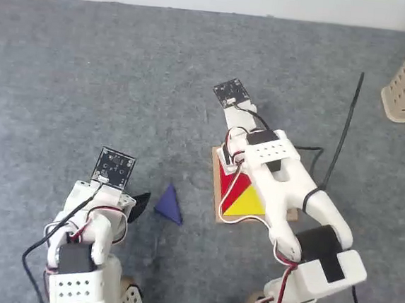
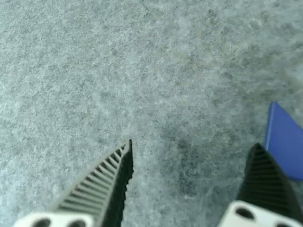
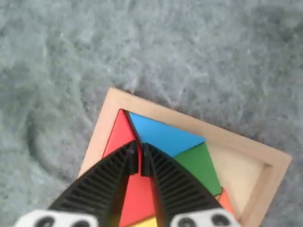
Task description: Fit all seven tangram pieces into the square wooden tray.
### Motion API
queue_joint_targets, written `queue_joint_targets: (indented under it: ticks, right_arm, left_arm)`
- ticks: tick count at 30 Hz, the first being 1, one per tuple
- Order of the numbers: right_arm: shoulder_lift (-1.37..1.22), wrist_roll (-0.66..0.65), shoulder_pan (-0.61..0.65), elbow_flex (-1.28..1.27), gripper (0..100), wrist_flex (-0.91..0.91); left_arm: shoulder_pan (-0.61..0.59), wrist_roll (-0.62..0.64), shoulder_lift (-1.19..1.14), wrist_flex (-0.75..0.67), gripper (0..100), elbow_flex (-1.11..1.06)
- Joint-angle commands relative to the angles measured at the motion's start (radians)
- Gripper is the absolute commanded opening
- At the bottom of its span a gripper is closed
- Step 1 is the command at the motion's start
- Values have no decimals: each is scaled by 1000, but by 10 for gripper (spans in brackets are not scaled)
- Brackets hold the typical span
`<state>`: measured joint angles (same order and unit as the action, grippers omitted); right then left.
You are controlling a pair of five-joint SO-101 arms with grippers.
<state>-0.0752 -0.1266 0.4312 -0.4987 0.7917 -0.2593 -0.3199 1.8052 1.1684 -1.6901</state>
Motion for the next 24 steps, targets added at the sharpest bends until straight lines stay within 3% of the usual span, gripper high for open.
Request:
queue_joint_targets:
  ticks: [1, 7, 15, 19, 24]
  right_arm:
    - [120, 46, -13, 32, 6, -10]
    - [208, 69, -39, -20, 6, -25]
    - [65, 35, -28, -2, 6, -35]
    - [65, 40, 39, 2, 7, 19]
    - [65, 41, 217, 32, 7, 134]
  left_arm:
    - [3, -2, 15, 5, 353, 5]
    - [3, -2, 15, 5, 353, 5]
    - [3, -2, 15, 5, 353, 5]
    - [3, -2, 15, 5, 353, 5]
    - [3, -2, 15, 5, 353, 5]
